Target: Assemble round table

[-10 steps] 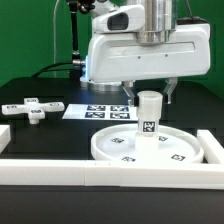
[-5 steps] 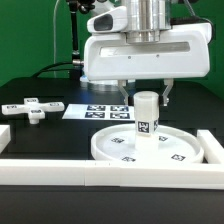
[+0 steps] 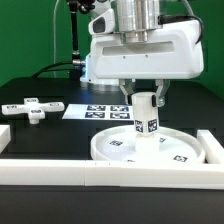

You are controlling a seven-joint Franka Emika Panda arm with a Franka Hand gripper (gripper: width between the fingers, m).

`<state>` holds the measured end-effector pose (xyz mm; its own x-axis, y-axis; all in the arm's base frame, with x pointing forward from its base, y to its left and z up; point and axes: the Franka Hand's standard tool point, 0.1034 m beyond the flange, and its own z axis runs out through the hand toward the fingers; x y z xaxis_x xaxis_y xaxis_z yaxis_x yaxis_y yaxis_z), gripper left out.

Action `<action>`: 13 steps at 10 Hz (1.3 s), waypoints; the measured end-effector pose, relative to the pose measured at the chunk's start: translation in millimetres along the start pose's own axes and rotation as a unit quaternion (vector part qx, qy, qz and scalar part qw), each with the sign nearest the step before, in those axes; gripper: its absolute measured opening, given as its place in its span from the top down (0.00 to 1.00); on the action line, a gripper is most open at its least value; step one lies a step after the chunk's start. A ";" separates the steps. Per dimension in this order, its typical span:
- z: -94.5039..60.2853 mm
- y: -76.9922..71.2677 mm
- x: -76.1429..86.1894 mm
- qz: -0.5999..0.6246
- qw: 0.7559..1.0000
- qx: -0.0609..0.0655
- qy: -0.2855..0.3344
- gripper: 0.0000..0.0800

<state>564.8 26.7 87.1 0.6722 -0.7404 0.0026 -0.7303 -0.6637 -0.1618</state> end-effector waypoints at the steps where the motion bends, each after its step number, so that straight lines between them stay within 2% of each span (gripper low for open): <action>1: 0.1 1.1 0.8 0.047 0.999 0.003 -0.002 0.49; 5: 0.6 1.5 -1.1 0.179 0.984 0.004 -0.010 0.49; 9: 1.9 -3.0 -9.7 0.333 0.943 0.010 -0.029 0.49; 11: 2.3 -3.8 -10.8 0.325 0.945 0.011 -0.031 0.48; 12: 2.4 -3.5 -11.1 0.300 0.953 0.010 -0.032 0.28; 13: 2.3 -4.7 -12.2 0.262 0.964 0.003 -0.039 0.21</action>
Offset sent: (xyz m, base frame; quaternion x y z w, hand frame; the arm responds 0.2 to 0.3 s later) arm 0.0061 0.0049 -0.0089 -0.0035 -0.0020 0.2539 0.9672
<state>560.2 39.2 85.6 0.2186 -0.9632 -0.1561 -0.9715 -0.1999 -0.1271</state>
